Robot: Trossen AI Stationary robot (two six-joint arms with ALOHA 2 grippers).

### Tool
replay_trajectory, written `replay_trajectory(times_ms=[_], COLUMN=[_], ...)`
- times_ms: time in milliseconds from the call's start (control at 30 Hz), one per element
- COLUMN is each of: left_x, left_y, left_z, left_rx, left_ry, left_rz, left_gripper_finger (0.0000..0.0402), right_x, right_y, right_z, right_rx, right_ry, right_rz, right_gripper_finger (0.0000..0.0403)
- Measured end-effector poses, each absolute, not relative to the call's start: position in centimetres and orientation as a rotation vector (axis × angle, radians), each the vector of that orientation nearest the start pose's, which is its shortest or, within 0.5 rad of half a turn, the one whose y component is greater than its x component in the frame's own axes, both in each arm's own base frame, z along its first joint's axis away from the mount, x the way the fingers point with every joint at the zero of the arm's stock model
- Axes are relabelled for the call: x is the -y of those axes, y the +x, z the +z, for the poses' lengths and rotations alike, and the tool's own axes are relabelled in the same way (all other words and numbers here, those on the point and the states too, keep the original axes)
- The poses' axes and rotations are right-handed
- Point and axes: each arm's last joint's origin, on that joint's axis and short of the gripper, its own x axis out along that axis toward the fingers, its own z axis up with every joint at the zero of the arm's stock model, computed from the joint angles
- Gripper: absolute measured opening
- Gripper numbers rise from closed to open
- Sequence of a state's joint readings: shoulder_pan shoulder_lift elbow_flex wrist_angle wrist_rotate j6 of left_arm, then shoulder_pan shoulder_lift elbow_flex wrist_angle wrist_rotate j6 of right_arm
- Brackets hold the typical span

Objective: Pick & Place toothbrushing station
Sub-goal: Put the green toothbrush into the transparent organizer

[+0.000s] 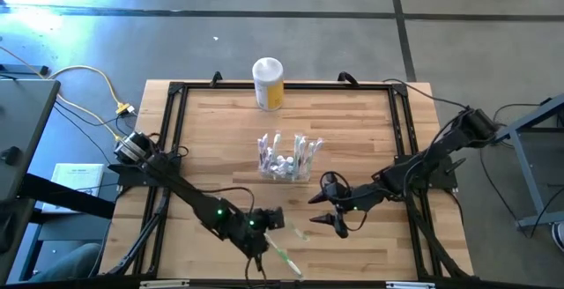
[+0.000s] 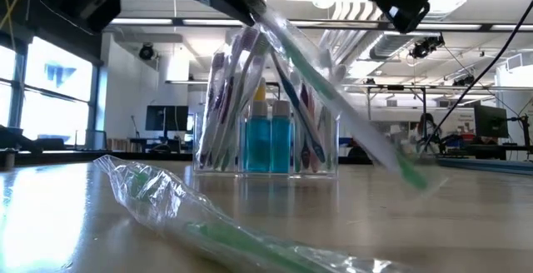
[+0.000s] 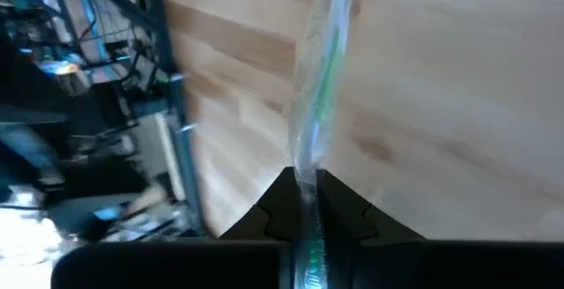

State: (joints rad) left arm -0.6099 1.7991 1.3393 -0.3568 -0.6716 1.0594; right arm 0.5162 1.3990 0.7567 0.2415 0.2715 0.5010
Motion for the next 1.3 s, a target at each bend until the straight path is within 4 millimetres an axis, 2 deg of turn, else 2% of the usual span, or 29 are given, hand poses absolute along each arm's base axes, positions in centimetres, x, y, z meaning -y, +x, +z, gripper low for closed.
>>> replay_trajectory(times_ms=[233,500,1100,1300], left_x=[21.0,20.9,21.0,21.1], left_y=[33.5,33.7,34.0,34.0], left_z=[24.7,25.0,25.5,25.6], left_rx=[-0.629,-0.654,-0.619,-0.61], left_ry=[1.629,1.76,1.825,1.851], left_rz=[-0.284,-0.191,-0.175,-0.18], left_gripper_finger=[0.0018,0.002,0.0021,0.0022], right_x=[-12.8,-11.9,-11.5,-11.9], right_y=[28.0,29.4,29.9,30.8], right_z=[21.0,20.5,20.4,18.8], right_rx=[-0.448,-0.417,-0.382,-0.391], right_ry=[0.34,0.381,0.317,0.33], right_rz=[0.169,0.255,0.252,0.31], right_gripper_finger=[0.0254,0.0254,0.0254,0.0254])
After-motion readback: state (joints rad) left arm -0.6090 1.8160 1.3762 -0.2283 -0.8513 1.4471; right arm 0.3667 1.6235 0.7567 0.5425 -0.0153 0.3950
